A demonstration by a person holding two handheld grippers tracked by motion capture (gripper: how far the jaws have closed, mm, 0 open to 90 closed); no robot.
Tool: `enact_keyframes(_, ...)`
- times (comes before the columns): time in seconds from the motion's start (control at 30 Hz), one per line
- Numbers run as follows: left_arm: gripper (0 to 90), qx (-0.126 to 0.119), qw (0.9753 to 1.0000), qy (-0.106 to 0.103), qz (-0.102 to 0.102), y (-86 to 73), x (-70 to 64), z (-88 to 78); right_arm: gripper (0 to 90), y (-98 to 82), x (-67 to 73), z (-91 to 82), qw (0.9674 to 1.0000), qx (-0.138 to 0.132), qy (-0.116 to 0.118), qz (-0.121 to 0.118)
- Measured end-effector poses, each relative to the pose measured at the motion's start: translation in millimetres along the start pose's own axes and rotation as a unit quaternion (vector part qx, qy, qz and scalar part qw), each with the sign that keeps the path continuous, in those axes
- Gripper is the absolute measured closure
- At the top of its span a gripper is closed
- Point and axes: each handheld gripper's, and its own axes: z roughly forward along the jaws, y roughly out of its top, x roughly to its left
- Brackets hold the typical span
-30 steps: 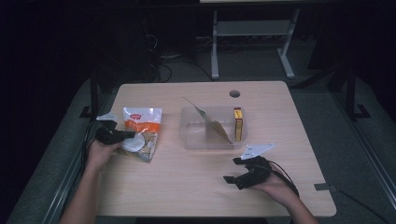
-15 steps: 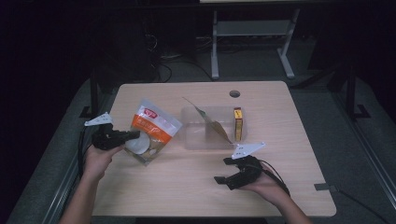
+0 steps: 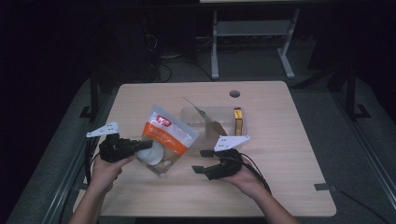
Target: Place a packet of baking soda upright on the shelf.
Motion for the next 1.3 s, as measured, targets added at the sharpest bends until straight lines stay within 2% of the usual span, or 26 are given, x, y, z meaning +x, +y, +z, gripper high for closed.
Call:
enact_keyframes(0.1, 89.4, -0.003, 0.9998, -0.017, 0.006, 3.4, -8.3, 7.6, 35.5, 4.5, 1.8, 9.2, 0.9999, -0.011, 0.008, 0.001)
enact_keyframes(0.23, 89.3, -0.002, 0.9995, -0.027, 0.015, 4.8, -17.2, 15.7, 38.1, 7.0, 2.9, 20.6, 0.9993, -0.029, 0.024, 0.006)
enact_keyframes(0.3, 89.4, 0.002, 0.9994, -0.026, 0.022, 5.6, -20.0, 18.7, 40.0, 8.2, 3.9, 26.8, 0.999, -0.031, 0.031, 0.011)
enact_keyframes(0.43, 89.4, -0.003, 0.9994, -0.028, 0.02, 4.7, -19.9, 19.3, 43.7, 7.5, 5.0, 34.0, 0.9976, -0.052, 0.042, 0.018)
enact_keyframes(0.5, 89.4, -0.01, 0.9994, -0.029, 0.015, 4.4, -19.1, 18.9, 45.0, 5.8, 5.3, 34.9, 0.9964, -0.067, 0.046, 0.026)
enact_keyframes(0.6, 89.4, -0.014, 0.9994, -0.027, 0.015, 5.0, -19.5, 18.2, 46.0, 3.6, 5.9, 35.3, 0.9954, -0.083, 0.04, 0.026)
enact_keyframes(0.7, 89.4, -0.017, 0.9994, -0.022, 0.018, 6.0, -19.7, 15.8, 44.0, 1.5, 5.1, 32.7, 0.9956, -0.082, 0.035, 0.027)
enact_keyframes(0.87, 89.4, -0.032, 0.9991, -0.026, 0.009, 7.2, -16.3, 9.3, 43.7, -4.5, 0.8, 29.8, 0.9965, -0.075, 0.027, 0.025)
enact_keyframes(1.0, 89.5, -0.041, 0.9985, -0.036, 0.008, 8.8, -19.7, 11.0, 47.2, -6.3, 2.8, 34.2, 0.9962, -0.076, 0.036, 0.023)
enact_keyframes(1.07, 89.4, -0.045, 0.9978, -0.048, 0.005, 9.4, -23.1, 14.2, 49.1, -5.3, 6.3, 37.5, 0.9958, -0.079, 0.042, 0.018)
enact_keyframes(1.13, 89.4, -0.042, 0.9977, -0.052, 0.01, 9.6, -25.0, 16.7, 51.8, -4.3, 10.3, 39.7, 0.9954, -0.082, 0.047, 0.014)
enact_keyframes(1.23, 89.4, -0.044, 0.9968, -0.066, 0.003, 8.1, -25.1, 20.2, 60.7, -2.7, 13.1, 36.2, 0.9936, -0.1, 0.049, 0.016)
enact_keyframes(1.3, 89.4, -0.046, 0.9966, -0.068, 0.002, 6.7, -25.7, 22.6, 64.2, -1.3, 11.3, 33.2, 0.9926, -0.109, 0.049, 0.019)
